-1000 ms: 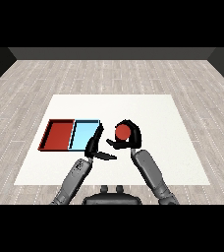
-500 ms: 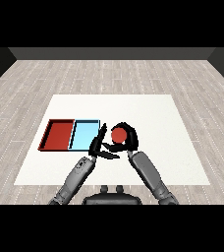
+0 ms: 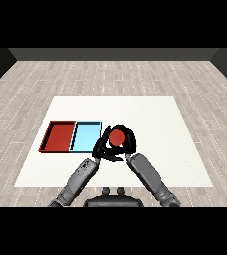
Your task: Pick the red can and put it in the red box
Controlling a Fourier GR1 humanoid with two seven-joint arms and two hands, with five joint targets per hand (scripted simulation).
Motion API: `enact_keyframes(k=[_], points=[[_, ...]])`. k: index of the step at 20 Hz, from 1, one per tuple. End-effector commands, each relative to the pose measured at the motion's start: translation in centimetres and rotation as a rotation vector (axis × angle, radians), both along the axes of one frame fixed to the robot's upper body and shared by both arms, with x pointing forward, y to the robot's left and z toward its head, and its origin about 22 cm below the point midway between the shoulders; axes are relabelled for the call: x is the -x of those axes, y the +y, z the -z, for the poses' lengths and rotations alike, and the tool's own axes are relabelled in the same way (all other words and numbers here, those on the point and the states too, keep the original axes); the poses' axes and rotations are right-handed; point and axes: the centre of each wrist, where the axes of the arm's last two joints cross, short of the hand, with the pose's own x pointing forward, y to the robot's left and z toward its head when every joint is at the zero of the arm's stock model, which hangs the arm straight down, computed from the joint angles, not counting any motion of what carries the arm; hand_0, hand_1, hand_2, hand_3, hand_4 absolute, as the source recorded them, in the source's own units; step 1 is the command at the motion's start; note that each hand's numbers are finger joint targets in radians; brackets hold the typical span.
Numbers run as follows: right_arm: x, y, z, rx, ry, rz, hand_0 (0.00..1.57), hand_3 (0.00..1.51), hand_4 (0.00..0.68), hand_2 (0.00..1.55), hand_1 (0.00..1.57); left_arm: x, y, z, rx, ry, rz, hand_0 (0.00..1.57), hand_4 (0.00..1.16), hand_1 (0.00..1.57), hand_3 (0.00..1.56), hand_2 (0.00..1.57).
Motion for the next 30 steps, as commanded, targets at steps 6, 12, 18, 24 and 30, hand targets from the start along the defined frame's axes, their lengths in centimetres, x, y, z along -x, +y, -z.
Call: enact_keyframes(k=[6,12,18,24,30], points=[[0.1,1.1,0.7,-0.024,-0.007,-0.029,1.53,1.42,0.658,1.46,1.53,-0.1,-0.7,0.1,0.033,-0.004,0.04,0.0,0.0,0.0,0.0,0.0],[-0.4,1.6,0.5,0.001,-0.005,-0.003,1.5,1.4,0.638,1.46,1.5,-2.4,-1.4,-0.1,0.024,0.016,-0.041,0.0,0.0,0.0,0.0,0.0],[0.2,1.4,-1.2,-0.007,0.004,-0.037,1.51,1.39,0.649,1.45,1.51,-1.1,-1.3,0.0,0.053,0.072,-0.181,1.57,1.13,1.57,1.49,1.57],[0.9,1.0,-0.1,-0.01,-0.01,-0.023,1.48,1.39,0.646,1.44,1.48,-0.2,-2.7,-0.1,0.023,0.064,-0.193,1.57,1.12,1.57,1.48,1.56],[0.8,1.2,0.7,-0.016,0.014,-0.037,1.49,1.39,0.637,1.44,1.49,-1.0,-2.4,-1.2,0.054,-0.026,-0.254,1.57,1.14,1.57,1.48,1.56]])
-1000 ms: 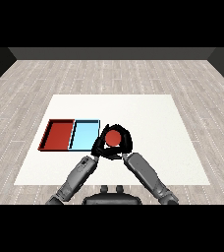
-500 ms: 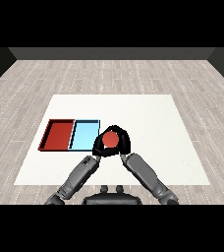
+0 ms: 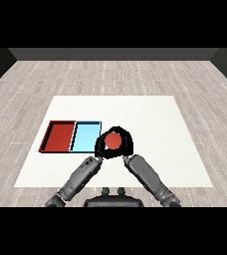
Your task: Pick the red can and put it in the red box
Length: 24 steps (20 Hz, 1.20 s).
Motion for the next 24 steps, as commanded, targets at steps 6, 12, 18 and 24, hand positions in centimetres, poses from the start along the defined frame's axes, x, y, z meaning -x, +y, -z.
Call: enact_keyframes(k=[6,12,18,24], points=[[-0.3,0.4,0.6,0.07,0.094,0.01,0.0,0.0,0.0,0.0,0.0,-0.2,-0.1,-0.4,0.076,-0.144,-0.01,1.57,1.15,1.57,1.51,1.57],[-0.1,1.3,-0.3,0.093,0.114,0.013,0.0,0.0,0.0,0.0,0.0,-0.7,-1.1,-1.2,0.042,-0.138,-0.039,1.57,1.14,1.57,1.51,1.57],[0.5,0.3,0.1,0.079,0.128,0.029,0.0,0.0,0.0,0.0,0.0,0.8,-0.9,0.4,0.045,-0.16,-0.038,1.57,1.14,1.57,1.5,1.57],[0.4,-1.5,1.3,0.042,0.125,0.03,0.0,0.0,0.0,0.0,0.0,-0.3,0.2,0.0,0.013,-0.153,-0.069,1.57,1.13,1.57,1.48,1.57]])
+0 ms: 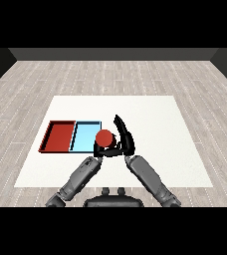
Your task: Pick the red can and put it in the red box
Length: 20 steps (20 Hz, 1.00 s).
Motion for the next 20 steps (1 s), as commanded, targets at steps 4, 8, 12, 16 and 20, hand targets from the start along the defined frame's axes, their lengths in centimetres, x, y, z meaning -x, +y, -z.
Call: enact_keyframes(k=[4,8,12,16,20], points=[[1.0,-3.0,0.4,-0.076,0.018,-0.014,0.0,0.0,0.0,0.0,0.0,-1.4,1.9,0.4,-0.004,-0.016,-0.043,1.57,1.13,1.57,1.46,1.57],[0.1,-5.0,-0.9,-0.058,-0.033,0.034,0.0,0.0,0.0,0.0,0.0,-2.5,1.8,-0.2,0.0,-0.034,-0.051,1.57,1.13,1.57,1.47,1.56],[2.3,-9.8,-1.3,-0.108,-0.036,0.046,0.0,0.0,0.0,0.0,0.0,-2.8,5.2,-1.5,-0.019,-0.014,-0.093,1.57,1.13,1.57,1.47,1.57],[3.2,-11.5,-0.6,-0.087,-0.053,0.092,0.0,0.0,0.0,0.0,0.0,-2.9,8.7,-1.8,-0.045,-0.055,-0.154,1.57,1.13,1.57,1.48,1.57],[4.6,-15.6,0.2,-0.093,-0.034,0.106,0.0,0.0,0.0,0.0,0.0,-4.7,12.4,-4.9,-0.107,-0.045,-0.242,1.57,1.14,1.57,1.48,1.57]])
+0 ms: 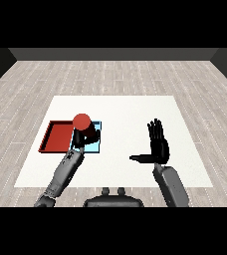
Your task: Pick the red can and put it in the red box
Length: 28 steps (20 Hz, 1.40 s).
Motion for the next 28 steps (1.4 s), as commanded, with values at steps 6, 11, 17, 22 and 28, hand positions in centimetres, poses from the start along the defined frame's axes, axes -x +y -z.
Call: enact_keyframes(k=[6,11,17,22,28], points=[[1.6,-4.4,2.2,0.02,0.073,0.101,0.0,0.0,0.0,0.0,0.0,-0.5,9.7,-2.4,-0.193,0.067,-0.166,1.57,1.12,1.57,1.49,1.57],[1.3,-5.8,2.8,0.001,0.109,0.084,0.0,0.0,0.0,0.0,0.0,-2.2,15.5,0.6,-0.346,0.287,-0.336,1.57,1.11,1.57,1.49,1.55],[0.4,-5.0,4.2,-0.007,0.116,0.125,0.0,0.0,0.0,0.0,0.0,-2.1,21.5,3.4,-0.482,0.57,-0.431,1.57,1.05,1.57,1.47,1.55],[-1.2,-5.9,5.2,0.005,0.121,0.143,0.0,0.0,0.0,0.0,0.0,-1.1,23.1,6.3,-0.575,0.794,-0.495,0.94,0.89,0.94,0.67,0.85],[-1.9,-3.0,6.6,0.014,0.134,0.15,0.0,0.0,0.0,0.0,0.0,-1.0,22.3,8.3,-0.562,0.943,-0.452,0.92,0.71,0.92,0.0,0.88]])
